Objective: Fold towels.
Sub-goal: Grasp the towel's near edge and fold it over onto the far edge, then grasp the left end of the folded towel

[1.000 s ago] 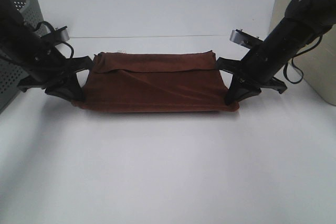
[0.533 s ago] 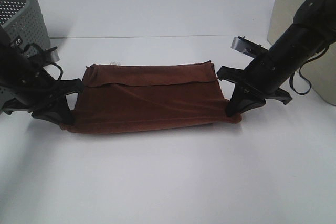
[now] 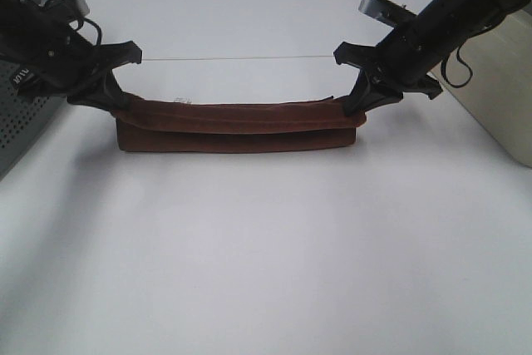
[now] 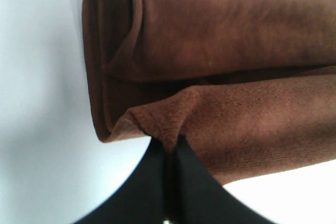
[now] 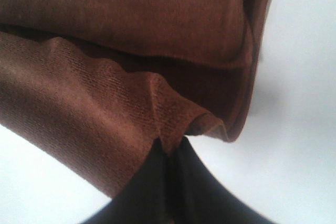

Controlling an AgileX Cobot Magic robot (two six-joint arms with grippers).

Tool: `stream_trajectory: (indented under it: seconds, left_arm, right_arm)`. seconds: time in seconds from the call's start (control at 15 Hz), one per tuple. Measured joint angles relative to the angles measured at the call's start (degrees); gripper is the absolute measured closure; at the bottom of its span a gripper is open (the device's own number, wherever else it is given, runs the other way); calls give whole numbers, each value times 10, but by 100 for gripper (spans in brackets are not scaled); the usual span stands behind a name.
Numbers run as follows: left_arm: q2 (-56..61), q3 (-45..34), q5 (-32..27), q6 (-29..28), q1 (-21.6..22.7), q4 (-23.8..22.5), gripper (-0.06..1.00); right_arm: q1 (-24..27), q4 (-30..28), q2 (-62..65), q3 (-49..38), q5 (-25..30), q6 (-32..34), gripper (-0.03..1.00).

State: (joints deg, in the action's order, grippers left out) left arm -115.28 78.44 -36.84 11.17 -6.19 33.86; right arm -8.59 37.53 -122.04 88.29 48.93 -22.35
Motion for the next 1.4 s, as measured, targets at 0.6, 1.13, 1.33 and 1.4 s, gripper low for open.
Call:
stream_trajectory:
  seconds: [0.6, 1.13, 1.33, 1.4]
  left_arm:
    - [-133, 125, 56, -33, 3, -3, 94]
    - [-143, 125, 48, -37, 3, -4, 19]
    - [-143, 125, 39, -37, 3, -22, 12]
    - [-148, 125, 40, -37, 3, -25, 12]
  right_arm:
    - [0, -30, -156, 209, 36, 46, 97]
    - [0, -69, -158, 211, 50, 94, 18]
    - [0, -68, -158, 211, 70, 94, 8]
    - [0, -68, -158, 211, 74, 94, 7]
